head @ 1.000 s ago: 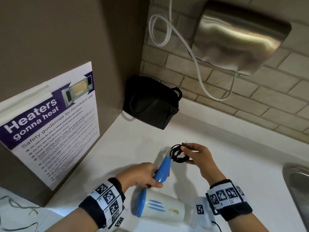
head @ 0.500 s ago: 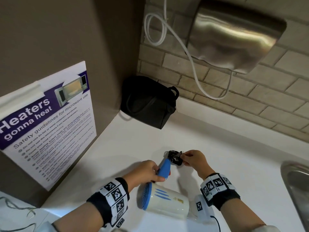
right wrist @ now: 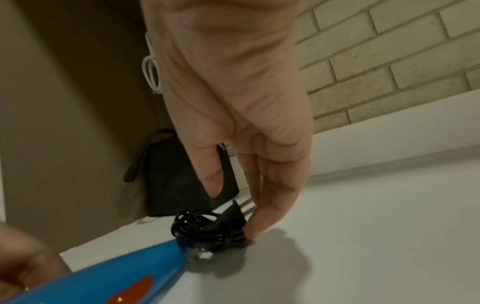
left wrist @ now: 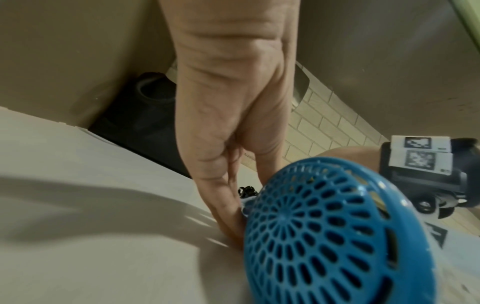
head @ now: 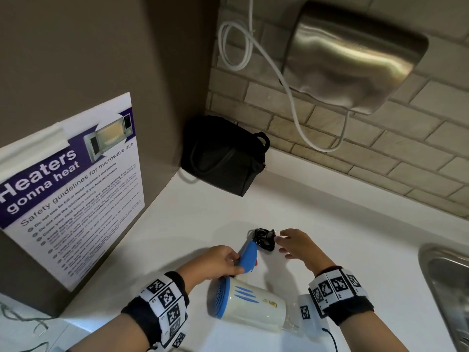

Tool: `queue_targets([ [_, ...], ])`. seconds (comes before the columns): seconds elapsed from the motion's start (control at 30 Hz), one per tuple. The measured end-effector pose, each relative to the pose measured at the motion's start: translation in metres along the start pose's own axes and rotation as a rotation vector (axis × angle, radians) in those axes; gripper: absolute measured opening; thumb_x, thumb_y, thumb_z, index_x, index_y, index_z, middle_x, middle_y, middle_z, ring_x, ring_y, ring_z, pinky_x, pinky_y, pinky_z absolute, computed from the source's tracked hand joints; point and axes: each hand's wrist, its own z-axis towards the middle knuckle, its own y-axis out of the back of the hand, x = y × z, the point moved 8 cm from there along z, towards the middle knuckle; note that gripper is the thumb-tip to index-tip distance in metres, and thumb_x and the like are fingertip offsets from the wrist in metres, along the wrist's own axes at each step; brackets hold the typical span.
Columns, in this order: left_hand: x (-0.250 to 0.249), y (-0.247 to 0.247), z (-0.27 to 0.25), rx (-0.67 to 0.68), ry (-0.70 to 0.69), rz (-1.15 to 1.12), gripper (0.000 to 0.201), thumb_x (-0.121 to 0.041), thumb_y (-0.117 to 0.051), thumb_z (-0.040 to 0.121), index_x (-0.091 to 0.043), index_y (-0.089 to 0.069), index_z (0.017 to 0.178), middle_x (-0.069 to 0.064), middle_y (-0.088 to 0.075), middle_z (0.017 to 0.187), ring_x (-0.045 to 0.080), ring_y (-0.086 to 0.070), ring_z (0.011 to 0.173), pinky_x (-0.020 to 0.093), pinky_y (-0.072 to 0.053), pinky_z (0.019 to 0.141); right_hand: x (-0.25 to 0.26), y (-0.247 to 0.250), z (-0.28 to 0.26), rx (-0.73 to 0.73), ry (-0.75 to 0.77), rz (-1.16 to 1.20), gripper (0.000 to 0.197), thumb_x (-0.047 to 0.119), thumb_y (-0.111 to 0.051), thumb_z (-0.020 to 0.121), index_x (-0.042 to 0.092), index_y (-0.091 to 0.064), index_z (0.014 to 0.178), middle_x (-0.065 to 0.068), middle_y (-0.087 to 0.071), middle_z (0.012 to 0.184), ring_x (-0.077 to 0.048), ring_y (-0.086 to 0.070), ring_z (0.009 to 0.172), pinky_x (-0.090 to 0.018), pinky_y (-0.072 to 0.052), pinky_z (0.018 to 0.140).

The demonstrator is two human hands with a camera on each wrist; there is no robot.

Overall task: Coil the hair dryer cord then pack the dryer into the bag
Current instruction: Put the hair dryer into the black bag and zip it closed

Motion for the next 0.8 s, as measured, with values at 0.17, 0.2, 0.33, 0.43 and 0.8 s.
queue_targets([
  [0.17, 0.009, 0.009, -0.007, -0.017, 0.006, -0.109, 0.038, -0.027, -0.063, 0.090, -0.011, -0.052, 0.123, 0.008, -0.062, 0.115, 0.018, -0.064, 0.094, 0.033, -0.053, 0.088, 0.034, 0.007, -0.025, -0.153, 0.200, -0.448, 0.035, 0.034, -0.054, 0.091, 0.018, -0.060, 0.122, -0.010, -0.064, 0.110, -0.023, -0.062, 0.095, -0.025, -0.042, 0.074],
  [0.2, 0.009, 0.013, -0.010, -0.036, -0.004, -0.127, 0.038, -0.027, -0.062, 0.091, -0.011, -0.051, 0.123, 0.007, -0.061, 0.115, 0.019, -0.064, 0.094, 0.033, -0.053, 0.089, 0.048, 0.002, -0.033, -0.137, 0.256, -0.471, 0.032, 0.032, -0.053, 0.092, 0.019, -0.062, 0.119, -0.009, -0.062, 0.109, -0.022, -0.060, 0.096, -0.025, -0.041, 0.074],
  [0.33, 0.011, 0.044, -0.025, -0.175, -0.065, -0.045, 0.032, -0.030, -0.059, 0.091, -0.016, -0.055, 0.120, 0.004, -0.063, 0.117, 0.021, -0.064, 0.099, 0.031, -0.052, 0.087, 0.112, -0.021, -0.054, -0.048, 0.501, -0.480, 0.030, 0.032, -0.053, 0.094, 0.022, -0.060, 0.121, -0.003, -0.057, 0.106, -0.012, -0.055, 0.080, -0.015, -0.046, 0.069],
  [0.43, 0.015, 0.068, -0.041, -0.288, -0.091, 0.063, 0.032, -0.034, -0.058, 0.092, -0.019, -0.058, 0.120, 0.000, -0.064, 0.117, 0.013, -0.061, 0.101, 0.023, -0.048, 0.085, 0.158, -0.027, -0.051, -0.101, 0.679, -0.473, 0.044, 0.032, -0.056, 0.093, 0.020, -0.049, 0.135, -0.007, -0.053, 0.123, -0.017, -0.058, 0.102, -0.017, -0.040, 0.088],
  [0.8, 0.036, 0.110, -0.083, -0.483, -0.131, 0.143, 0.029, -0.036, -0.060, 0.090, -0.024, -0.063, 0.115, -0.008, -0.067, 0.107, 0.003, -0.064, 0.095, 0.022, -0.052, 0.089, 0.237, -0.014, 0.026, -0.455, 0.648, -0.575, 0.067, 0.010, -0.059, 0.084, 0.009, -0.033, 0.145, -0.021, -0.044, 0.141, -0.045, -0.044, 0.123, -0.050, -0.038, 0.103],
])
